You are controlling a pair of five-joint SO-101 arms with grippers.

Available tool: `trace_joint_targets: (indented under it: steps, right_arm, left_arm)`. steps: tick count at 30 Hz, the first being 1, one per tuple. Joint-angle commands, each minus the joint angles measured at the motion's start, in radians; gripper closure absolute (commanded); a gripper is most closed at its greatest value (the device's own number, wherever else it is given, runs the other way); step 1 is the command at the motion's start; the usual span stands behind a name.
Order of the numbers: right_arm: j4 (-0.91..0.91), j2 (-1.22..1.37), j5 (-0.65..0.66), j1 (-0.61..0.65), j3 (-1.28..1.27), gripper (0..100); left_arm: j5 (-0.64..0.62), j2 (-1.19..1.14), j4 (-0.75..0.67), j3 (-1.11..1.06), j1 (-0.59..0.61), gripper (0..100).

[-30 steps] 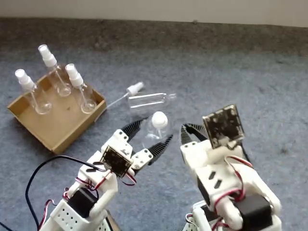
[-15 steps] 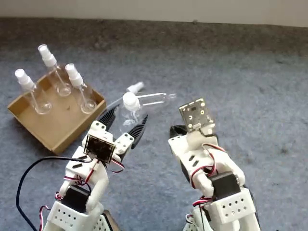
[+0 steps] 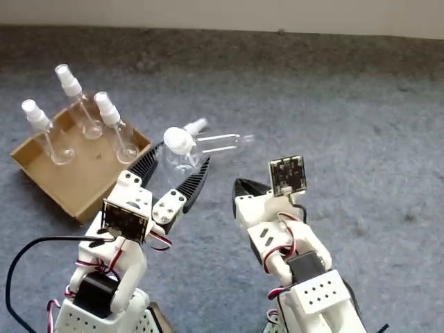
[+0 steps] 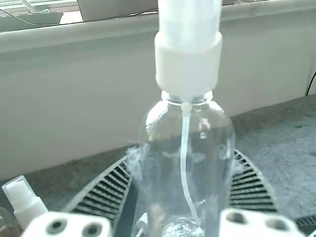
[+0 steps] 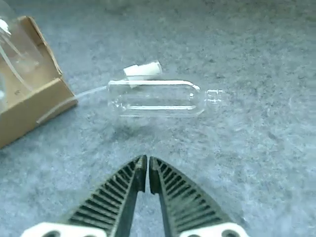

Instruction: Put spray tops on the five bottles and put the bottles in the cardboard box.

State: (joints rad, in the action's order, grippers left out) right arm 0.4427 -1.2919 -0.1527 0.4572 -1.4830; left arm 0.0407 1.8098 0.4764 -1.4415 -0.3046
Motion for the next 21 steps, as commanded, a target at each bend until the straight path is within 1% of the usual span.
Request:
trace_joint_targets:
  steps: [1, 5, 7, 11, 14, 16, 21]
  right_arm:
    - [-0.131, -0.015, -0.028, 0.047, -0.019, 99.4]
    - [-0.234, -0.015, -0.021, 0.102, -0.070, 99.4]
    - [-0.288, -0.015, 0.017, 0.139, -0.105, 99.4]
    - [-0.433, -0.015, 0.106, 0.217, -0.205, 99.4]
    - [-0.576, -0.015, 0.149, 0.249, -0.289, 99.4]
    - [-0.608, -0.015, 0.153, 0.249, -0.331, 99.4]
    - [-0.622, -0.015, 0.153, 0.259, -0.361, 99.4]
  left_arm:
    - [0.003, 0.001, 0.002, 0.067, 0.018, 89]
    - [0.005, 0.001, 0.002, 0.074, 0.016, 89]
    - [0.003, -0.016, 0.002, 0.101, 0.016, 89]
    - [0.002, -0.180, 0.002, 0.219, 0.015, 89]
    - [0.002, -0.331, -0.002, 0.308, 0.008, 89]
    - [0.002, -0.417, -0.051, 0.338, 0.008, 89]
    - [0.002, -0.547, -0.305, 0.294, 0.002, 89]
